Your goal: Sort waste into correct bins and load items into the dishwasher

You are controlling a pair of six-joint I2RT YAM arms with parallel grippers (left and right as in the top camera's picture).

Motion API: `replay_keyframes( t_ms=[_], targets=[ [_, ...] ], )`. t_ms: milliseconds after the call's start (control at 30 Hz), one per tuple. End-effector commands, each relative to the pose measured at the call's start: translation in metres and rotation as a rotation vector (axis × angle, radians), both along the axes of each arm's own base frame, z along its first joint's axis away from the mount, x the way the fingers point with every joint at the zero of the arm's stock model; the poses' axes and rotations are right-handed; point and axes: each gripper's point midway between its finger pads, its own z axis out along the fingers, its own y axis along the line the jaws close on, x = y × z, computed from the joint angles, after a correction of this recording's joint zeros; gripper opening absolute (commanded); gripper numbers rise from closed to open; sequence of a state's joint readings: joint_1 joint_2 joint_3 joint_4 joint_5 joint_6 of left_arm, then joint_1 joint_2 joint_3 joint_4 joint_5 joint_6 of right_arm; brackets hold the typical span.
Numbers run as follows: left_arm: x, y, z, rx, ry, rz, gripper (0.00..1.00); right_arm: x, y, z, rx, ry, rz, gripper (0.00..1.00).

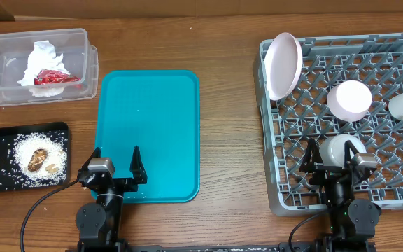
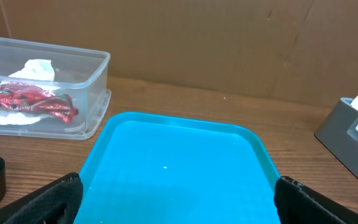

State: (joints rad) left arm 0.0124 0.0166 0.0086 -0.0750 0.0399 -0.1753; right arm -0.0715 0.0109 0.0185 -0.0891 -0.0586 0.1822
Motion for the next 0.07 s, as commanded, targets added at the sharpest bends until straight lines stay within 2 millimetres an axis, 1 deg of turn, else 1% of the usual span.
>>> replay_keyframes(
  t_ms=[0,33],
  targets=[
    [-0.0004,0.0008,0.0004,0.023,-0.007,0.005,1.0,0.0001,-0.0029,-0.0014,-0.008,-0.005,-0.015,1.0],
    [-0.0004,0.0008,0.0004,0.023,-0.007,0.005,1.0,0.0001,-0.0029,-0.0014,-0.008,-0.005,-0.015,1.0]
  ],
)
